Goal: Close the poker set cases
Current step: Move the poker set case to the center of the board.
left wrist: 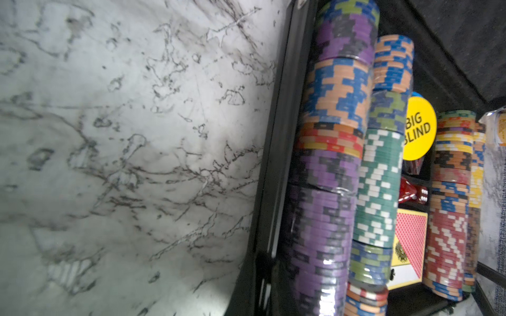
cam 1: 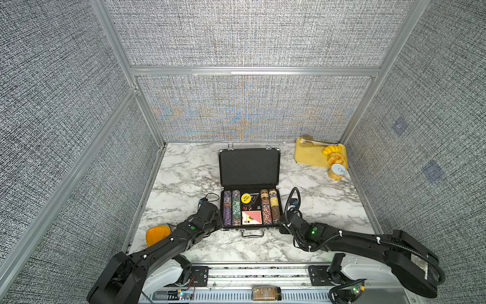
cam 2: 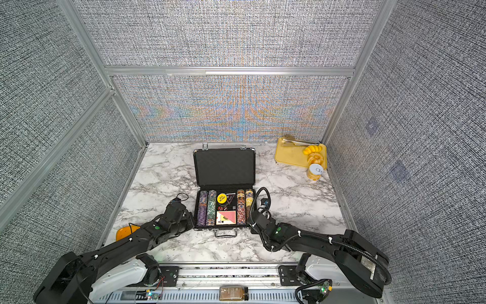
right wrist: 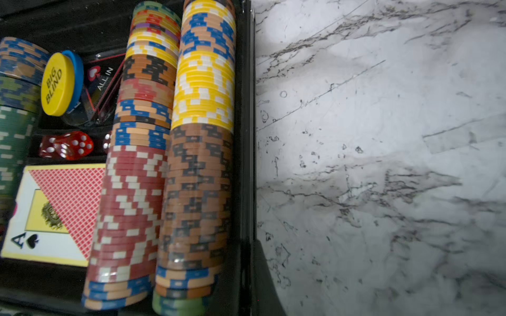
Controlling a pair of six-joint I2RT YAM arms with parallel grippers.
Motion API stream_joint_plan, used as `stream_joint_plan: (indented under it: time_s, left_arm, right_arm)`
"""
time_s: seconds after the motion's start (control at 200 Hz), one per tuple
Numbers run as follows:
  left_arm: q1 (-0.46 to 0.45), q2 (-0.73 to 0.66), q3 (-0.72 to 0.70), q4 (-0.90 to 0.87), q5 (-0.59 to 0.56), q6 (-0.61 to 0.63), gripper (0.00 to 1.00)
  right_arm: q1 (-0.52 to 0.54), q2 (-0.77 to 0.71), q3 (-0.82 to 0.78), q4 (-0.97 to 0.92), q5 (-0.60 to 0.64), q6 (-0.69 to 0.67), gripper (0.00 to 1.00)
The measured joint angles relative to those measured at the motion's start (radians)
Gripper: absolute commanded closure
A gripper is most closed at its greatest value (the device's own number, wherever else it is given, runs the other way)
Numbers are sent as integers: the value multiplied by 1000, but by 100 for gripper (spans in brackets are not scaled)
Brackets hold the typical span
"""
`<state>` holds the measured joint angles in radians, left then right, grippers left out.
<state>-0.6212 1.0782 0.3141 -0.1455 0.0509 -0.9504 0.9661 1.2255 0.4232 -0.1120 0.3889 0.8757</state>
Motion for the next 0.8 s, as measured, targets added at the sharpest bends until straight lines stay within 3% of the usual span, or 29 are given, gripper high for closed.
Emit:
stream_joint_plan:
  time_s: [0.205,0.58,0.73,0.8]
  left_arm:
    - [-6,0,38,-78,8,4,100]
    - [-13,72,177,-315,69,39,100]
    - [-18,82,230,-433,116,26,65]
    - [-18,98,267,-524,123,13,54]
  right_arm:
    - [-34,-25,44,-127,-111,2,100]
    - [-202,-44,126,-365,-446,-74,74]
    - [-244,-71,152,-476,-518,-105,66]
    - [-273,-98,169,-550,-554,-121,63]
